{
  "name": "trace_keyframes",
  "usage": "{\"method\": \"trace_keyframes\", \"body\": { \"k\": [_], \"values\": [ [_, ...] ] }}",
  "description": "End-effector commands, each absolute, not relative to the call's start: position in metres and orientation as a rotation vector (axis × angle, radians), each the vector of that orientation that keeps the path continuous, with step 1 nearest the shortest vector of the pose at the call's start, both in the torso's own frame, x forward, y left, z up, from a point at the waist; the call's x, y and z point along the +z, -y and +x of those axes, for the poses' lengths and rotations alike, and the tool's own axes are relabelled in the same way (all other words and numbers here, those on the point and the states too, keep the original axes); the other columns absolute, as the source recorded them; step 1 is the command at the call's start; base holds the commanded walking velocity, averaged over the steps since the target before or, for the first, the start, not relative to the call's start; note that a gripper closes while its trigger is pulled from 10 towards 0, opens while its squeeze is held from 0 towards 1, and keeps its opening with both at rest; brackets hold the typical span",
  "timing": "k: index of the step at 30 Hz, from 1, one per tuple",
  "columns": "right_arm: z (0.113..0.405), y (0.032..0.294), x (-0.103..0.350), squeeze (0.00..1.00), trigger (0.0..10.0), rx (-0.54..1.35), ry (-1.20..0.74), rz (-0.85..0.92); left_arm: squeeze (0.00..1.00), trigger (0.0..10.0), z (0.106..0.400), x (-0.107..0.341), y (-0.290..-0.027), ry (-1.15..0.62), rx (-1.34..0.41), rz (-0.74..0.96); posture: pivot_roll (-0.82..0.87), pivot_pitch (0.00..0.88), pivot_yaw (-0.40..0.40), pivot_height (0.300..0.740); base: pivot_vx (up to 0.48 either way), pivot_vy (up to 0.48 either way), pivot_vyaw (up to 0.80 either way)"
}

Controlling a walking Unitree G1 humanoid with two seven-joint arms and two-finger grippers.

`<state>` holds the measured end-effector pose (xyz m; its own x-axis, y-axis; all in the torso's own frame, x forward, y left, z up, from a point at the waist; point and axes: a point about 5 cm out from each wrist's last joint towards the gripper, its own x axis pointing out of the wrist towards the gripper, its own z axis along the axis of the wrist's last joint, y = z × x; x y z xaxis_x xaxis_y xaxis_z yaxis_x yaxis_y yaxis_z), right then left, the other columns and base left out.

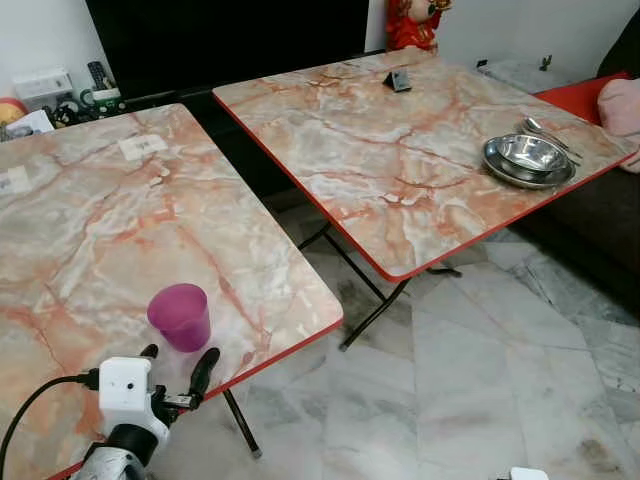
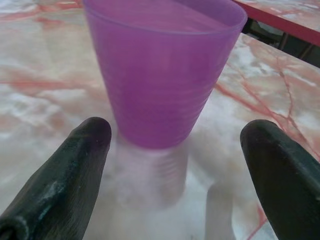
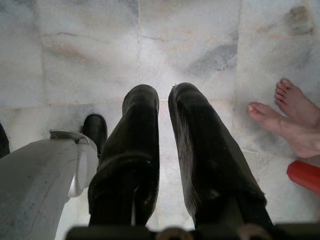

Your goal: Setting the table

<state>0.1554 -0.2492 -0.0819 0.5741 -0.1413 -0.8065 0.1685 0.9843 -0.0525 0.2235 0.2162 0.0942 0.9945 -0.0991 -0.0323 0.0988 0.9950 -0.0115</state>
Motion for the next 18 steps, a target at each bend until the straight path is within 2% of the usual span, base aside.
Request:
{"method": "trace_keyframes", "body": {
  "k": [1, 18],
  "values": [
    [0.151, 0.252, -0.083, 0.00, 10.0, -0.189, -0.954, 0.027, 0.00, 10.0, 0.226, 0.089, -0.215, -0.047, -0.106, 0.006, 0.11, 0.123, -0.052, 0.740, 0.000, 0.000, 0.00],
    [0.151, 0.252, -0.083, 0.00, 10.0, -0.191, -0.954, 0.028, 0.00, 10.0, 0.253, 0.081, -0.210, -0.006, -0.072, 0.019, 0.09, 0.123, -0.055, 0.740, 0.000, 0.000, 0.00]
  ]
}}
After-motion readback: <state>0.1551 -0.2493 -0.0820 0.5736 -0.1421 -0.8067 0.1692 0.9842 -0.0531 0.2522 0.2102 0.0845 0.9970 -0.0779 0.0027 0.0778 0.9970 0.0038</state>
